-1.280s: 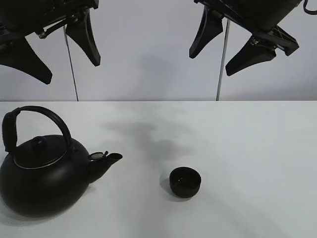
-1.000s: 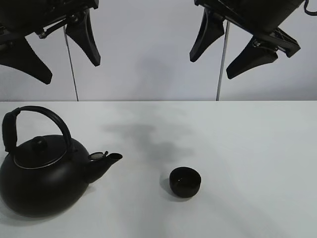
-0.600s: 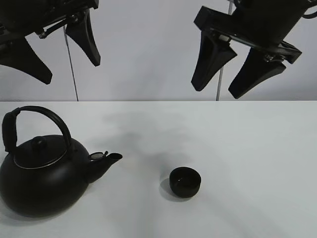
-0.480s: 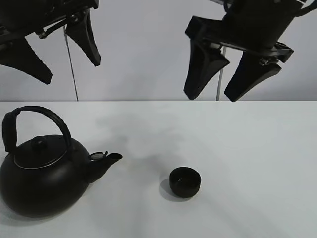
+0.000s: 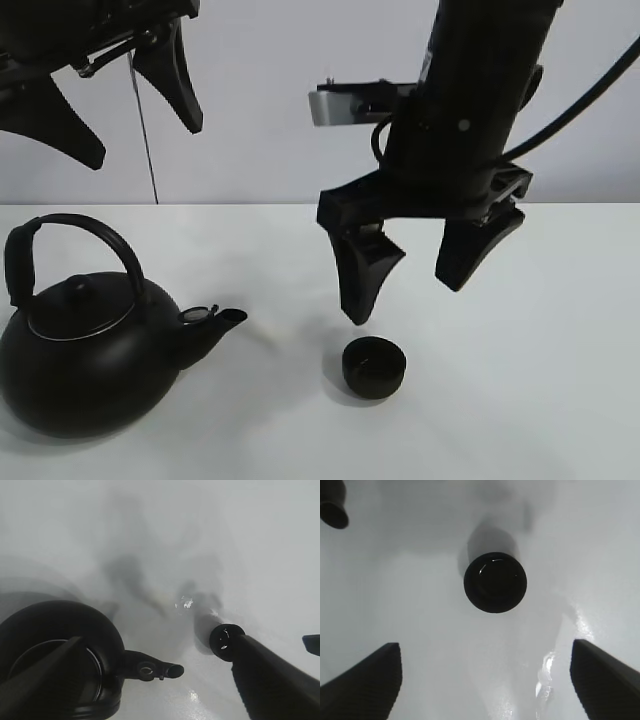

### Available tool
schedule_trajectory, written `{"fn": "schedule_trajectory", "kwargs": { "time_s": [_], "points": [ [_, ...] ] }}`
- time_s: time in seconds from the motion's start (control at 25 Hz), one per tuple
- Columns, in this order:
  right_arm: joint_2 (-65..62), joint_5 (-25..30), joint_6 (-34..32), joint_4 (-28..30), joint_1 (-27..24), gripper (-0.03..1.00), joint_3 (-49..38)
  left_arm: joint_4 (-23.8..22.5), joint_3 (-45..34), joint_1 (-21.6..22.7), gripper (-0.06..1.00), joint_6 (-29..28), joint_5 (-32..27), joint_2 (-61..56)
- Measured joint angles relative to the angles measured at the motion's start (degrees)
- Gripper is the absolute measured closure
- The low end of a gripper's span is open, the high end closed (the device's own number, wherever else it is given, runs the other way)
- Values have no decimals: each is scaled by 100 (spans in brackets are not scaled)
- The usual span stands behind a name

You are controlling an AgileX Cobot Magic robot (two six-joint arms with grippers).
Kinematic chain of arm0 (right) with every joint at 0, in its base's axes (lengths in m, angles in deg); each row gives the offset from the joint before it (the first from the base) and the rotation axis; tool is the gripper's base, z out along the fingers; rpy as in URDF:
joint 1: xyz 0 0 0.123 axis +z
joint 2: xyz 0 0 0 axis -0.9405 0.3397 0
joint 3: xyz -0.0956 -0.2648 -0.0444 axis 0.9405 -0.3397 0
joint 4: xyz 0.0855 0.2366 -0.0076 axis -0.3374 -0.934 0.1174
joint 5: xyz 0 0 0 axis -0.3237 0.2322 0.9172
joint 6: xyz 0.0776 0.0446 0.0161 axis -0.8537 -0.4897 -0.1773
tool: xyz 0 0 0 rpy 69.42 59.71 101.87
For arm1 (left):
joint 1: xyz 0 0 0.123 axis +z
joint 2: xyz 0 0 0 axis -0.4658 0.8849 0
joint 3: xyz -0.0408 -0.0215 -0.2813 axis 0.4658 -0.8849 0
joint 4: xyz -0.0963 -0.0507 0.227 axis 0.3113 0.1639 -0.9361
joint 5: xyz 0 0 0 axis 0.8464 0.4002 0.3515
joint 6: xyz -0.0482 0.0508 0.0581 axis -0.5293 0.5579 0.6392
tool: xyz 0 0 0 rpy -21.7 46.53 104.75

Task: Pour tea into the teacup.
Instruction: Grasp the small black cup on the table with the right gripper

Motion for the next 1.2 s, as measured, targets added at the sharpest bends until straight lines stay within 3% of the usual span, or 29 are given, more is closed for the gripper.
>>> {"fn": "schedule_trajectory", "kwargs": {
  "time_s": [0.8,0.88,1.0,1.2],
  "points": [
    [1604,-761,-246,76,0,34,0,0,0,0,37,0,34,0],
    [1633,-777,-258,87,0,40,5,0,0,0,37,0,40,0],
    [1635,-869,-263,94,0,57,5,0,0,0,37,0,47,0],
    [1635,-942,-281,99,0,57,5,0,0,0,37,0,50,0]
  ]
}}
